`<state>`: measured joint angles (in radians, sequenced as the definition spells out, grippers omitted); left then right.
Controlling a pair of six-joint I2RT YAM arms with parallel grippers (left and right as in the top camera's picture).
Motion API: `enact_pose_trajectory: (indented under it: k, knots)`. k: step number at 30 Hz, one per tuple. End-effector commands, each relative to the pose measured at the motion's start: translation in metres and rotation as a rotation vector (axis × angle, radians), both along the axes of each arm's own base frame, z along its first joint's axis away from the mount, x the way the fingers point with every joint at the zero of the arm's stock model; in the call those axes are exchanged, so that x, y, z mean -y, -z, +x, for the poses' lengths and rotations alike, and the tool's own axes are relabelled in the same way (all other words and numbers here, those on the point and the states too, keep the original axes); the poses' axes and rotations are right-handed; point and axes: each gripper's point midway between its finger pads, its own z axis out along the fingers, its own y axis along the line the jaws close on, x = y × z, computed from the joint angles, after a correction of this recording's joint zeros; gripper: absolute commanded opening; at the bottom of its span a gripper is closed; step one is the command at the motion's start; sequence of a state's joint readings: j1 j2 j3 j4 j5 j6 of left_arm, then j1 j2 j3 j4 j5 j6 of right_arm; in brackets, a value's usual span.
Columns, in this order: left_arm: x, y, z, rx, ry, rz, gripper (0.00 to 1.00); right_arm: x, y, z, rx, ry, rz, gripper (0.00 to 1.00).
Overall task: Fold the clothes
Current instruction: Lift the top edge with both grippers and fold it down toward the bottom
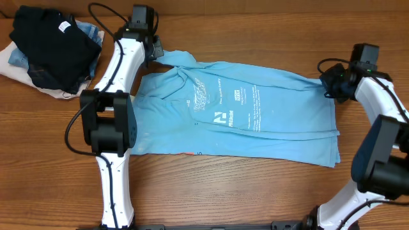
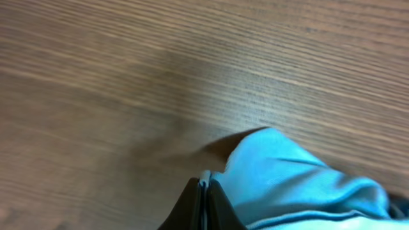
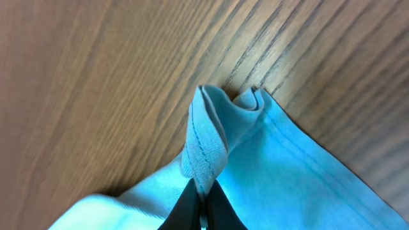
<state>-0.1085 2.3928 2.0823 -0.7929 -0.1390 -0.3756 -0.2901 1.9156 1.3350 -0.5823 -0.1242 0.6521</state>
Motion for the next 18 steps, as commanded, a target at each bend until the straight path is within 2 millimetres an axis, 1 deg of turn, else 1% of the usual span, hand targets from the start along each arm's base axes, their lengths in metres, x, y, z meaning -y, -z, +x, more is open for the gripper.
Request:
enact_pose_trajectory:
  k: [1,6,9,14,18]
  knots:
    - [-0.010,-0.039,-0.005,0.039,-0.046,-0.020,0.04,0.021,-0.026,-0.004,0.042,0.065,-0.005,0.04]
    - [-0.018,-0.048,-0.029,-0.028,-0.104,-0.030,0.04,0.033,-0.021,-0.022,-0.005,0.110,0.048,0.04]
    - [-0.028,-0.058,-0.045,-0.063,-0.160,-0.029,0.04,0.037,-0.020,-0.030,-0.018,0.123,0.095,0.04]
    - [-0.044,-0.079,-0.065,-0.091,-0.192,-0.025,0.04,0.041,-0.022,-0.036,-0.003,0.132,0.169,0.04]
    - [-0.051,-0.083,-0.082,-0.139,-0.206,-0.020,0.04,0.042,-0.023,-0.038,0.002,0.134,0.196,0.04]
